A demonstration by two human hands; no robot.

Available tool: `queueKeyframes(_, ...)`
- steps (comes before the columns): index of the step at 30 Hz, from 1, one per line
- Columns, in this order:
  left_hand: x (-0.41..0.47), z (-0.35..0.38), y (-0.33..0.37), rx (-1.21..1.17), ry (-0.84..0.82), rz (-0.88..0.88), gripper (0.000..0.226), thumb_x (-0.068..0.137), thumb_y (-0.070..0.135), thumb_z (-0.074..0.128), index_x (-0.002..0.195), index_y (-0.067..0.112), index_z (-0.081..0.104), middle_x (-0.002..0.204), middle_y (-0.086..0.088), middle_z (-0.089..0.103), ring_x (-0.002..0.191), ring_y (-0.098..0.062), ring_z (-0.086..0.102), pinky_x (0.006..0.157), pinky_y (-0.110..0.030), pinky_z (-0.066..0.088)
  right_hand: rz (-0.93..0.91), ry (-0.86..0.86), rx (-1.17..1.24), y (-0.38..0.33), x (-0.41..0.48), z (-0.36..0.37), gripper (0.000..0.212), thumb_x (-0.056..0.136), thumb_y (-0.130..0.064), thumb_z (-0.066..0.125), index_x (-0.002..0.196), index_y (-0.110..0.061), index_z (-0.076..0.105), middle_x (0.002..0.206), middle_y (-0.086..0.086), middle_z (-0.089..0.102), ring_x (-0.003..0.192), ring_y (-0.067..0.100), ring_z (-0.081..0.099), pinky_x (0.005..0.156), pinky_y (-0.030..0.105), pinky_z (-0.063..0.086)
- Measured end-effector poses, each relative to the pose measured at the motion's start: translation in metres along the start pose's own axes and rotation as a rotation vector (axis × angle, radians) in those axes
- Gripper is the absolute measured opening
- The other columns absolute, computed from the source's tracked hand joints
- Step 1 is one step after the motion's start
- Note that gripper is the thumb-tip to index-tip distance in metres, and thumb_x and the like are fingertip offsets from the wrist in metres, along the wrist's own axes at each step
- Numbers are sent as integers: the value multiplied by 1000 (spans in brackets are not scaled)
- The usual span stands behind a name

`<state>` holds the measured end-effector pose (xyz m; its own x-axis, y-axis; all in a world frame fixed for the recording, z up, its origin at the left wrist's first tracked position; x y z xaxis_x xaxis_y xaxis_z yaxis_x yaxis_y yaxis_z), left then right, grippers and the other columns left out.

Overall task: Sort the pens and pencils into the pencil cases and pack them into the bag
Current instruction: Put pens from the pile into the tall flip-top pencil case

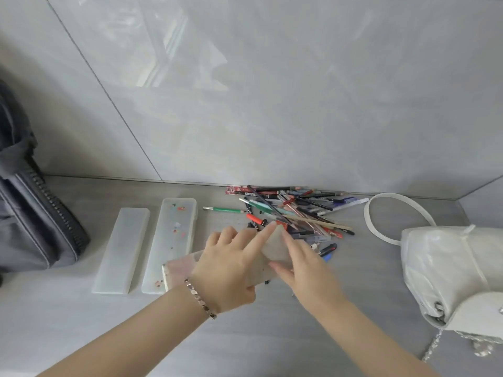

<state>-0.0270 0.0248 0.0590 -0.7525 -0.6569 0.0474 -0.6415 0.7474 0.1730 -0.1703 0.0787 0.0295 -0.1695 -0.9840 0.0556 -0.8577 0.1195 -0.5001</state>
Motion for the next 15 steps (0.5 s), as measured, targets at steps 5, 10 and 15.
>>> queueKeyframes(5, -15, 14, -3, -254, -158, -88, 110, 58, 37, 63, 135, 43, -15, 136, 9, 40, 113, -22, 42, 98, -32, 35, 340, 75, 210, 24, -5, -11, 31, 98, -22, 36, 106, 1, 55, 82, 18, 63, 80, 35, 58, 62, 32, 33)
queueKeyframes(10, -26, 24, -44, -83, -150, -95, 125, 34, 35, 76, 143, 21, 16, 118, -6, 54, 90, -27, 66, 81, -36, 50, 581, 402, 558, 52, 11, -51, 27, 99, -20, 37, 95, 0, 54, 91, 17, 59, 88, 31, 53, 74, 35, 38)
queueKeyframes(15, -13, 18, -60, -283, -422, -305, 116, 55, 56, 69, 146, 34, 1, 135, 7, 37, 127, -15, 39, 105, -31, 28, 491, 458, 565, 36, 40, -67, 26, 98, -16, 40, 77, -4, 48, 70, 2, 48, 72, 22, 42, 56, 27, 24)
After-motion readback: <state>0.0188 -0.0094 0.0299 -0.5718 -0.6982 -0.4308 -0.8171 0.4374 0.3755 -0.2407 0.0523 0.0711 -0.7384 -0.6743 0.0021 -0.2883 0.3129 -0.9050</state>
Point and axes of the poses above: each hand's wrist, its own x-axis towards the middle knuckle, its own z-axis out of the palm, y = z × x, the point moved 3 cm from there along x, towards the middle knuckle
